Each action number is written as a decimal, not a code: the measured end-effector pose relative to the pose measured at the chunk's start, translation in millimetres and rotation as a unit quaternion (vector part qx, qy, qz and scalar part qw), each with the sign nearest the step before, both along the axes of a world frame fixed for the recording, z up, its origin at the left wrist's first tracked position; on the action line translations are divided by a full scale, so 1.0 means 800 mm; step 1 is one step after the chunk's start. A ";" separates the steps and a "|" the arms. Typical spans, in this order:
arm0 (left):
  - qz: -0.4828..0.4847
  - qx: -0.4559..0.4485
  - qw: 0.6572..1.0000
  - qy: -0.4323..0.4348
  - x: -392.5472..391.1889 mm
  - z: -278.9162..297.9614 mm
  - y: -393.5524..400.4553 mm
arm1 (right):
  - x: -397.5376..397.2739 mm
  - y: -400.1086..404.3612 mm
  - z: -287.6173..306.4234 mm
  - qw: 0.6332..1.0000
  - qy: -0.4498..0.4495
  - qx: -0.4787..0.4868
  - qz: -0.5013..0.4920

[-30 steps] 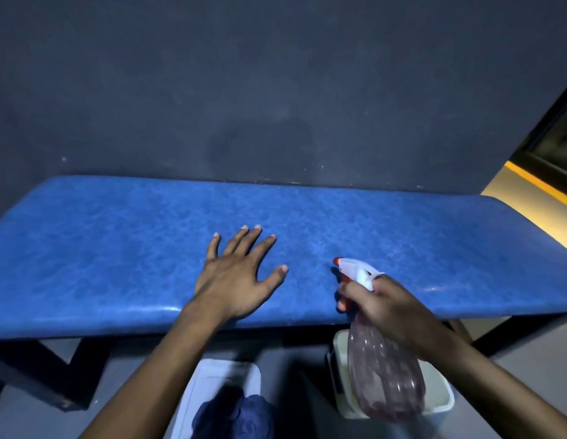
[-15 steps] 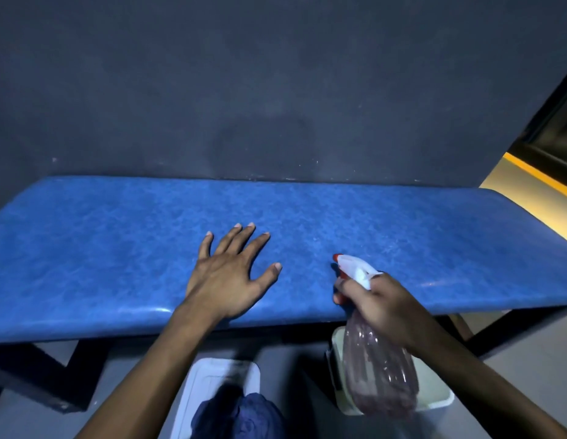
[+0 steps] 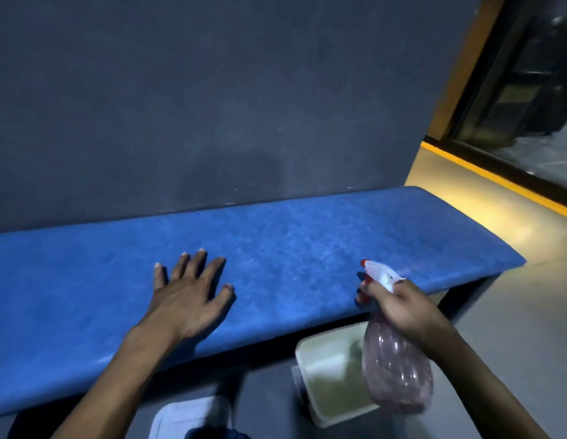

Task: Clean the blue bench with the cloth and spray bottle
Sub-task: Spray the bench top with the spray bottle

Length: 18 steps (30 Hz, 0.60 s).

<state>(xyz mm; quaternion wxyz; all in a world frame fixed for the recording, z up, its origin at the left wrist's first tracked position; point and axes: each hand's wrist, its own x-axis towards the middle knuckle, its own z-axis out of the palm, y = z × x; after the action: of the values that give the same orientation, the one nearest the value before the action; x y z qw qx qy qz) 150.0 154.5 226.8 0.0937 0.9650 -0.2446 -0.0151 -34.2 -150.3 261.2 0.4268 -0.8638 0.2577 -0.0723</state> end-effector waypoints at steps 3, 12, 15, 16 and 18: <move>-0.073 -0.042 0.996 -0.018 -0.013 0.009 -0.080 | -0.008 -0.036 0.014 0.998 0.016 -0.049 -0.036; -0.111 -0.026 0.994 0.000 -0.016 -0.017 -0.211 | -0.008 -0.067 0.015 0.996 0.029 -0.050 -0.064; -0.112 -0.030 0.993 -0.003 -0.015 -0.022 -0.211 | -0.004 -0.056 0.011 0.995 0.065 -0.077 -0.027; -0.111 -0.031 0.993 -0.005 -0.016 -0.021 -0.211 | -0.003 -0.050 0.010 0.994 0.068 -0.083 -0.021; -0.110 -0.035 0.993 -0.006 -0.017 -0.021 -0.212 | -0.001 -0.042 0.007 0.995 0.053 -0.084 -0.022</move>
<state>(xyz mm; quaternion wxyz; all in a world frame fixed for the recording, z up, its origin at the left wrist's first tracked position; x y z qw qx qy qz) 136.3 -14.8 209.8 0.1241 0.9284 -0.3501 -0.0114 -35.0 -184.1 266.8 0.3372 -0.8934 0.2914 -0.0572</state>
